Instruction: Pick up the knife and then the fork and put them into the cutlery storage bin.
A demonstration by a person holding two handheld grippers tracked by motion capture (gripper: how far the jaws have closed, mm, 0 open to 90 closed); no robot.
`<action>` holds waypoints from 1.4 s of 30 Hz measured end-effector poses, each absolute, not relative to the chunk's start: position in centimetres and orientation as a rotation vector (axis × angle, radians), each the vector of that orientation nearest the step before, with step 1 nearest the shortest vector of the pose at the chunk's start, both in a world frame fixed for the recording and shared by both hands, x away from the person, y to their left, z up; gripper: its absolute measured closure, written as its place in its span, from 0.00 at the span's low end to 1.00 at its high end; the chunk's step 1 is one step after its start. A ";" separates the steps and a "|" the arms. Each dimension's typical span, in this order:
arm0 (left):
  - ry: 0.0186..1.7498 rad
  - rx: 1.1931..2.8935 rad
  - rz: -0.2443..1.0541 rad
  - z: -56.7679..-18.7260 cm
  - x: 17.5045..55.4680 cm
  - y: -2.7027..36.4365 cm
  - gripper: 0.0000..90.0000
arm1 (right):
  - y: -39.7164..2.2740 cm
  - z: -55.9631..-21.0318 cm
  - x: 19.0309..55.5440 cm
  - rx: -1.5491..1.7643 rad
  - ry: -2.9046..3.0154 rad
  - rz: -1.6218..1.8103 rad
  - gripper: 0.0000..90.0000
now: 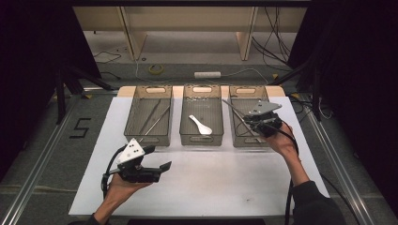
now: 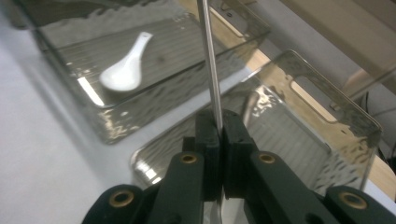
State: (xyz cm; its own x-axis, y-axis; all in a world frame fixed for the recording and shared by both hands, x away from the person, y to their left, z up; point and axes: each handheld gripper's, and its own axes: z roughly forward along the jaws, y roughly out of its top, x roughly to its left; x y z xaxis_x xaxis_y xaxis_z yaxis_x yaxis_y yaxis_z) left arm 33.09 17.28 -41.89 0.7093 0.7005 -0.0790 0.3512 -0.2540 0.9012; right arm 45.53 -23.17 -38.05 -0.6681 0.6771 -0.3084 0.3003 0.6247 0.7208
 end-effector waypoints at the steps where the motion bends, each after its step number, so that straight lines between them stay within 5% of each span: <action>1: 0.819 1.862 0.415 -41.9 33.1 17.3 0.18 | -23.2 -38.0 45.9 0.780 2.273 0.871 0.98; 22: 0.813 1.859 0.414 -41.9 33.0 17.2 0.17 | -24.4 -39.7 51.5 1.098 2.228 0.819 0.97; 42: 0.806 1.869 0.418 -41.9 32.9 17.1 0.17 | -24.9 -41.7 52.9 1.264 2.227 0.765 0.97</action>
State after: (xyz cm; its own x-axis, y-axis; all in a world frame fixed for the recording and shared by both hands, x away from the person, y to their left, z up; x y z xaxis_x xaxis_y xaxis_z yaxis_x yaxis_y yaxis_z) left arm 32.92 17.08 -41.90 0.7164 0.6941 -0.0704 0.3425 -0.2621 0.9022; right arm 52.91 -24.95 -41.69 -0.4689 0.8750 -0.1204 0.6161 0.4217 0.6652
